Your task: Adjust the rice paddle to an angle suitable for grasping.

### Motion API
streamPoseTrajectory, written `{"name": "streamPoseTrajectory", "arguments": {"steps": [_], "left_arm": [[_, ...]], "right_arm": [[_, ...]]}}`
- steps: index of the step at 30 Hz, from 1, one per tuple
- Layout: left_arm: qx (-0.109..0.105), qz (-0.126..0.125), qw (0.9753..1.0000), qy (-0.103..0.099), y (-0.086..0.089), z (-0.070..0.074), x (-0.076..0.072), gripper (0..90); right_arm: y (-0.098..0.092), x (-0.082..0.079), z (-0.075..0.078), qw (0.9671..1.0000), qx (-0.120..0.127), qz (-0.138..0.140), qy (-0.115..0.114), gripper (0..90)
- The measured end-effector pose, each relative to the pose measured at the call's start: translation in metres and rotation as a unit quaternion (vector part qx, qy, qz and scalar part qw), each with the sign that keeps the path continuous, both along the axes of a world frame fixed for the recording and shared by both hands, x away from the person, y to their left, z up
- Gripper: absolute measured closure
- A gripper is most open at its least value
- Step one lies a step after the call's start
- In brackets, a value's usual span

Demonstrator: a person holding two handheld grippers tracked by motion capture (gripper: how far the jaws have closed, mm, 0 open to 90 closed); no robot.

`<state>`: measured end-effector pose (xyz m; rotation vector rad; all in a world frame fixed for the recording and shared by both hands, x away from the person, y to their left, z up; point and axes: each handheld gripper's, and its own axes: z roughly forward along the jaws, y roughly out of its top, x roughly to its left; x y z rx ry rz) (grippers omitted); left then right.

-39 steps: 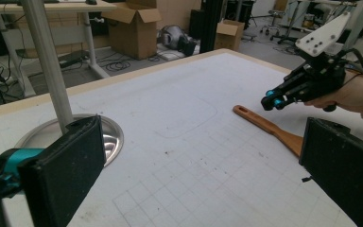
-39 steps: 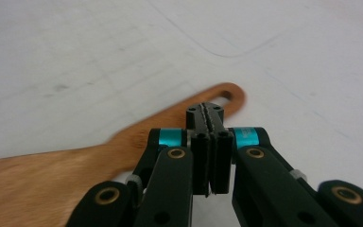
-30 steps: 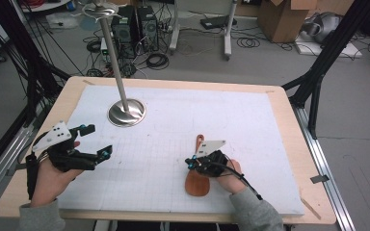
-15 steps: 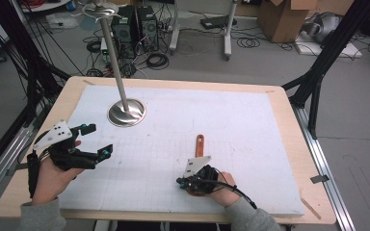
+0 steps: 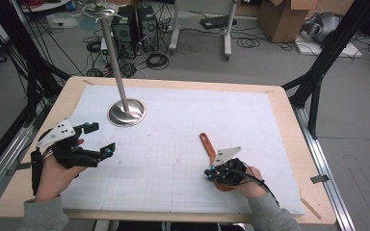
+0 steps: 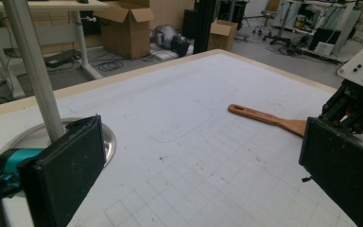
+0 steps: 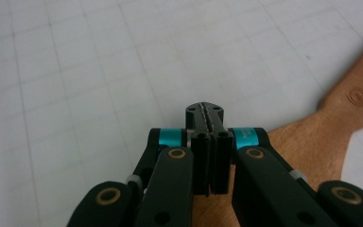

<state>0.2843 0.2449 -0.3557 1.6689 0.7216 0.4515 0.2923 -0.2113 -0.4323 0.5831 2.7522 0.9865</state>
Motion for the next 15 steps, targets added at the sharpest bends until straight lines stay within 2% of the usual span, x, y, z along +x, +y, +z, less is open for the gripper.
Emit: {"name": "streamPoseTrajectory", "arguments": {"steps": [2,4,7,9,10,11,12,13,14,15], "left_arm": [[0.001,-0.002,1.0000,0.001,-0.002,0.000,0.000,1.8],[0.001,-0.002,1.0000,0.000,-0.002,0.000,0.000,1.8],[0.003,-0.002,1.0000,0.001,-0.002,0.000,0.000,1.8],[0.003,-0.002,1.0000,0.001,-0.002,0.000,-0.001,1.8],[0.006,-0.002,1.0000,0.003,-0.004,-0.001,-0.001,1.8],[0.006,-0.002,1.0000,0.003,-0.004,-0.001,-0.001,1.8],[0.007,-0.001,1.0000,0.005,-0.004,-0.002,-0.002,1.8],[0.009,-0.001,0.9999,0.005,-0.005,-0.002,-0.002,1.8],[0.012,-0.001,0.9999,0.006,-0.005,-0.003,-0.003,1.8],[0.013,-0.001,0.9999,0.006,-0.005,-0.003,-0.003,1.8]], "right_arm": [[-0.009,0.003,0.000,1.0000,-0.002,-0.003,-0.001,89.9],[-0.024,0.008,0.001,0.9998,-0.009,-0.018,-0.002,89.9],[-0.029,0.010,0.001,0.9997,0.000,-0.021,0.007,89.9],[-0.030,0.012,0.002,0.9997,0.001,-0.023,-0.001,89.9],[-0.032,0.017,0.004,0.9986,0.026,-0.043,-0.011,89.9],[-0.032,0.017,0.004,0.9986,0.026,-0.043,-0.011,89.9],[-0.033,0.020,0.006,0.9974,0.037,-0.058,-0.023,89.9],[-0.033,0.024,0.007,0.9960,0.038,-0.073,-0.032,89.9],[-0.032,0.032,0.007,0.9932,0.028,-0.097,-0.059,89.9],[-0.032,0.032,0.007,0.9932,0.028,-0.097,-0.059,89.9]]}}
